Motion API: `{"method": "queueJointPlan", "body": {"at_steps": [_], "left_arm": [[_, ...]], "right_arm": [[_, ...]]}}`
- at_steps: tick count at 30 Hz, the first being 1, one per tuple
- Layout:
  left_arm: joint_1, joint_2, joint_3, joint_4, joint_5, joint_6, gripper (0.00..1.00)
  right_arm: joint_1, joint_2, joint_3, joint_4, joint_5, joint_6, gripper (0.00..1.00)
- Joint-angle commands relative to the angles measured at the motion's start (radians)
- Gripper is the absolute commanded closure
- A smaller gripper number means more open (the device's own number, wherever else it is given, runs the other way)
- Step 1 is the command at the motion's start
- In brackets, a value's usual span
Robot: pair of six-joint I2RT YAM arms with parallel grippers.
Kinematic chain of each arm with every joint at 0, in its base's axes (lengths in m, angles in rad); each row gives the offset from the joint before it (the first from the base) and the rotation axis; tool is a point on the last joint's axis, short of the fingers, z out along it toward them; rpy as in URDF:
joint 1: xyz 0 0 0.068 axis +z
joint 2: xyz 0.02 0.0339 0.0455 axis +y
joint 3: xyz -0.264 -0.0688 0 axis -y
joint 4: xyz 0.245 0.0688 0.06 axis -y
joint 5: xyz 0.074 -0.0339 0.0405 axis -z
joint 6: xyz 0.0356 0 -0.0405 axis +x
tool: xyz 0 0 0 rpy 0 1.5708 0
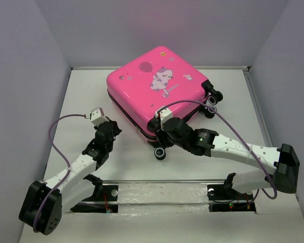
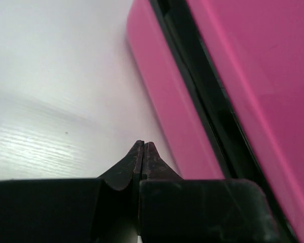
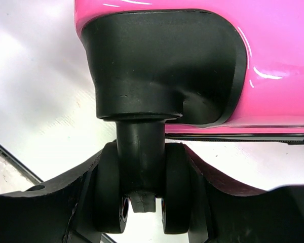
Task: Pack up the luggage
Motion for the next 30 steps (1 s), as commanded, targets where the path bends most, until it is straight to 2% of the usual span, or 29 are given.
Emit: {"method": "queueJointPlan", "body": {"at_steps": [1,3,4,5,9,10,11,12,13,14,17,20,24,30], "left_arm": [[0.001,-0.093,0.072,0.057,0.068,-0.055,0.94],[-0.002,-0.202,0.076,0.041,0.132,-0.055,0.82],[-0.002,-0.234,0.084,0.0,0.151,-0.055,0.75],[-0.002,-0.268,0.098,-0.028,0.169,-0.052,0.62],[-0.002,-0.437,0.211,-0.197,0.254,-0.029,0.34],[-0.002,-0.461,0.226,-0.214,0.261,-0.027,0.25],[-0.002,-0.481,0.245,-0.231,0.268,-0.026,0.2],[-0.002,-0.51,0.28,-0.246,0.278,-0.021,0.16],[-0.002,-0.515,0.3,-0.277,0.288,-0.015,0.11],[-0.002,-0.512,0.346,-0.294,0.307,0.009,0.01],[-0.002,-0.488,0.438,-0.364,0.34,0.048,0.01],[-0.002,-0.456,0.504,-0.417,0.378,0.071,0.01],[-0.002,-0.463,0.543,-0.42,0.439,0.094,0.01],[-0.002,-0.533,0.534,-0.432,0.426,0.121,0.01]], "right_arm": [[0.023,-0.019,0.011,0.125,-0.065,0.017,0.93],[0.058,-0.012,0.012,0.167,-0.104,0.016,0.93],[0.067,-0.007,0.017,0.179,-0.117,0.016,0.93],[0.078,-0.003,0.021,0.19,-0.131,0.016,0.93],[0.179,0.04,0.067,0.197,-0.124,0.013,0.93],[0.191,0.06,0.089,0.197,-0.121,0.011,0.92],[0.201,0.071,0.1,0.196,-0.115,0.011,0.87],[0.201,0.077,0.11,0.181,-0.07,0.03,0.61],[0.201,0.082,0.121,0.167,-0.037,0.033,0.43],[0.201,0.083,0.136,0.139,0.047,0.036,0.01],[0.201,0.059,0.164,0.084,0.154,0.03,0.0],[0.201,-0.054,0.158,0.075,0.188,0.013,0.0],[0.201,-0.3,0.123,0.056,0.212,-0.01,0.0],[0.201,-0.62,0.014,0.062,0.296,-0.004,0.0]]}}
